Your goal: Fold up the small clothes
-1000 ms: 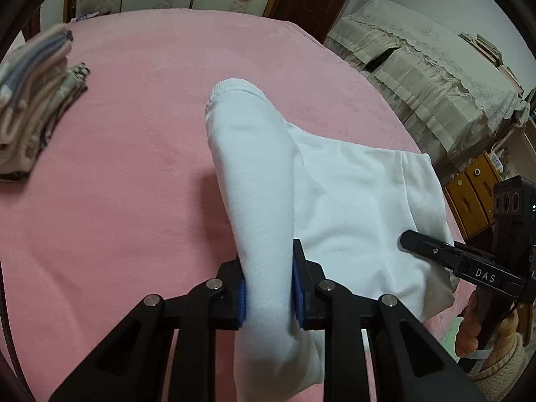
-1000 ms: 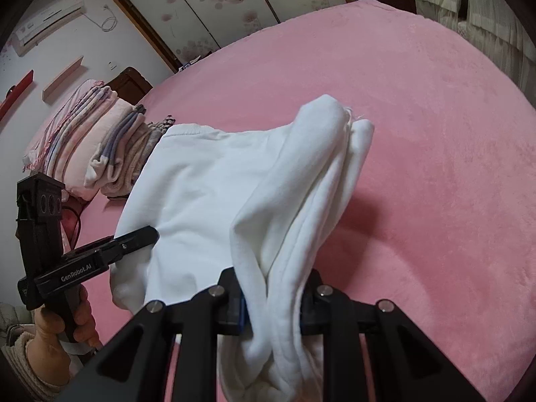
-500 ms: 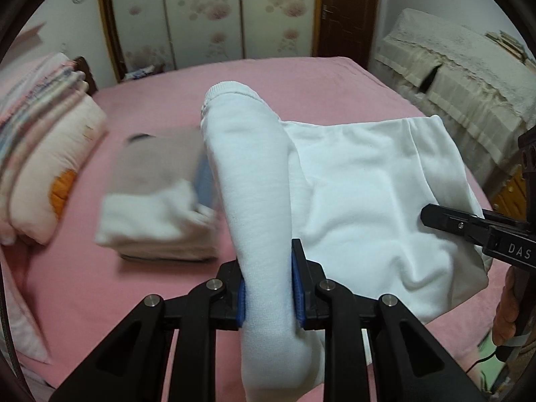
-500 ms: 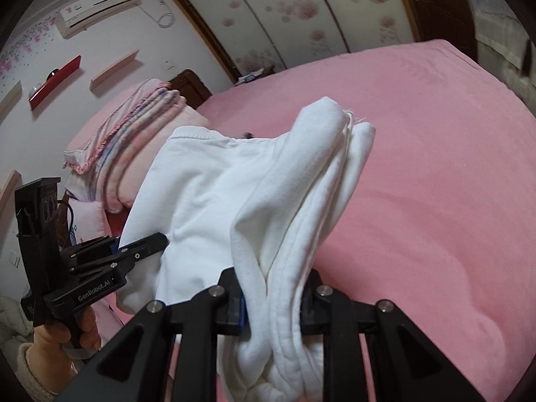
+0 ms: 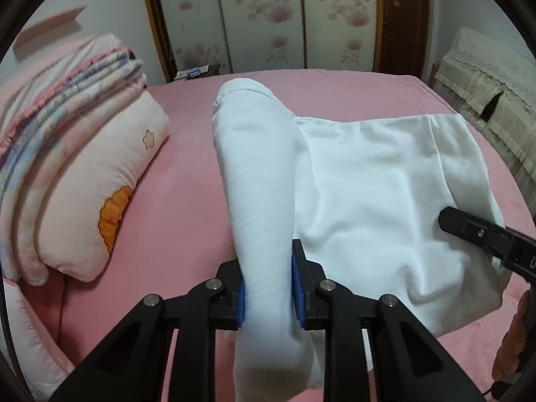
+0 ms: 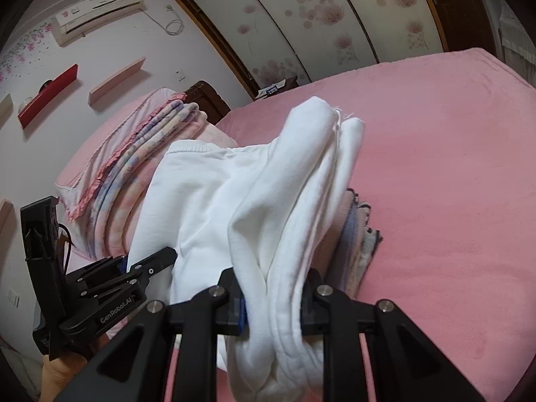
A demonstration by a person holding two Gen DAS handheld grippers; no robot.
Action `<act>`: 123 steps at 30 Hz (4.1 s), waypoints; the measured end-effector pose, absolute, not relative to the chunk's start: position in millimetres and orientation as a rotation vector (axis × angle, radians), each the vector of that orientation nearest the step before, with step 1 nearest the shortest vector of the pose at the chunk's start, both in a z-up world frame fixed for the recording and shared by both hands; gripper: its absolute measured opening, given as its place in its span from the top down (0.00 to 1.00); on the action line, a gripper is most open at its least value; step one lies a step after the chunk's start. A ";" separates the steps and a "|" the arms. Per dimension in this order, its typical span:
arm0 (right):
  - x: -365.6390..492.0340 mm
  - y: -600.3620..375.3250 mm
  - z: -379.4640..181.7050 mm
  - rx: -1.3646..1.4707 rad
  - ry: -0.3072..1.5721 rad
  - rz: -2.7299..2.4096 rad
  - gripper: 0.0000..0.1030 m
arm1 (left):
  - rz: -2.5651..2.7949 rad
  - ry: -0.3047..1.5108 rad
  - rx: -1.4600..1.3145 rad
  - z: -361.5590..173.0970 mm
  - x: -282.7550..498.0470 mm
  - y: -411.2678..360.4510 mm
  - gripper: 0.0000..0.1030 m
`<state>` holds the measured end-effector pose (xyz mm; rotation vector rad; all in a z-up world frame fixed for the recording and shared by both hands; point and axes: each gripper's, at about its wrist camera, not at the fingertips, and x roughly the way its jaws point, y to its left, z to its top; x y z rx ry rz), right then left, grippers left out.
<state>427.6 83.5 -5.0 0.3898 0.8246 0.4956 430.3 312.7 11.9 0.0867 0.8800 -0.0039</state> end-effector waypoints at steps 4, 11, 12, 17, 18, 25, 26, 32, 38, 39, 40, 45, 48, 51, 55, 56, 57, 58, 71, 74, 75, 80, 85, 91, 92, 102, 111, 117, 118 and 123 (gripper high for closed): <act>450.9 104.4 -36.1 0.400 0.865 0.480 0.81 | 0.006 0.915 0.026 -23.7 455.4 330.4 0.79; 454.4 98.8 -80.8 0.346 0.913 0.427 0.79 | 0.017 0.911 0.026 -63.9 462.5 322.7 0.72; 454.0 96.0 -83.8 0.343 0.912 0.427 0.79 | 0.012 0.907 0.007 -64.1 461.7 324.2 0.69; 445.1 92.5 -87.7 0.279 0.905 0.440 0.70 | 0.083 0.882 0.050 -70.3 456.4 330.6 0.36; 445.5 96.0 -84.6 0.262 0.899 0.439 0.66 | 0.106 0.871 0.067 -70.8 454.2 332.3 0.30; 407.3 90.9 -59.0 0.063 0.801 0.367 0.61 | 0.248 0.791 0.108 -52.8 420.4 328.7 0.25; 401.9 87.3 -56.0 0.052 0.801 0.354 0.61 | 0.251 0.786 0.102 -49.0 413.4 325.4 0.23; 363.3 65.7 -39.0 0.008 0.803 0.287 0.61 | 0.230 0.776 0.087 -28.4 365.9 294.7 0.13; 309.7 39.7 -19.3 0.011 0.799 0.287 0.61 | 0.151 0.806 0.070 -15.6 313.9 248.8 0.13; 300.3 36.1 -15.3 0.009 0.797 0.286 0.61 | 0.137 0.810 0.055 -13.5 305.4 243.2 0.13; 289.0 32.2 -9.7 0.005 0.795 0.284 0.61 | 0.125 0.812 0.034 -11.3 295.4 237.3 0.13; 243.0 9.6 8.7 0.003 0.784 0.280 0.61 | 0.071 0.833 -0.053 2.3 247.0 207.6 0.12; 213.5 -10.2 17.3 0.020 0.775 0.278 0.61 | 0.052 0.821 -0.062 13.6 215.4 188.0 0.11; 184.9 -29.8 22.7 0.033 0.775 0.272 0.61 | 0.049 0.801 -0.057 25.4 183.4 167.2 0.05; 149.9 -55.6 27.9 0.065 0.776 0.259 0.61 | 0.029 0.774 -0.083 38.4 137.4 140.5 0.01; 142.4 -61.8 29.0 0.075 0.776 0.254 0.61 | 0.023 0.773 -0.083 40.4 130.7 136.9 0.01; 135.8 -67.0 29.7 0.081 0.775 0.251 0.60 | 0.020 0.767 -0.078 42.4 122.2 131.4 0.01; 128.3 -73.3 31.3 0.083 0.774 0.246 0.59 | 0.023 0.760 -0.069 44.2 113.2 125.1 0.01; 51.7 -129.3 37.3 0.114 0.707 0.144 0.40 | 0.056 0.779 -0.083 42.0 47.5 68.3 0.01; 39.8 -137.2 34.4 0.108 0.703 0.120 0.39 | 0.070 0.758 -0.074 43.3 35.7 59.8 0.01; 36.1 -140.3 33.0 0.110 0.707 0.117 0.38 | 0.075 0.750 -0.076 43.7 31.1 57.8 0.01; 21.6 -151.5 25.0 0.126 0.730 0.115 0.36 | 0.104 0.745 -0.103 37.6 14.4 47.8 0.01; 14.6 -151.9 21.6 0.099 0.740 0.117 0.36 | 0.110 0.756 -0.096 30.5 5.4 33.4 0.01; 7.8 -155.2 22.7 0.094 0.715 0.109 0.32 | 0.109 0.743 -0.045 28.7 2.9 18.5 0.01; 7.3 -156.3 23.0 0.094 0.713 0.108 0.32 | 0.105 0.744 -0.042 28.7 2.7 17.0 0.01; 4.4 -168.7 25.5 0.106 0.702 0.086 0.31 | 0.077 0.740 -0.004 27.5 0.6 0.8 0.01; 2.4 -171.6 27.5 0.093 0.692 0.077 0.31 | 0.075 0.738 -0.009 28.5 1.1 -1.2 0.01; 2.8 -174.3 27.6 0.097 0.695 0.075 0.31 | 0.072 0.740 0.000 28.2 1.7 -6.9 0.01; 2.5 -175.1 27.5 0.097 0.697 0.074 0.31 | 0.073 0.740 0.000 28.3 1.6 -7.3 0.01; 2.0 -179.1 28.2 0.096 0.696 0.073 0.31 | 0.074 0.740 0.000 28.6 1.9 -8.4 0.01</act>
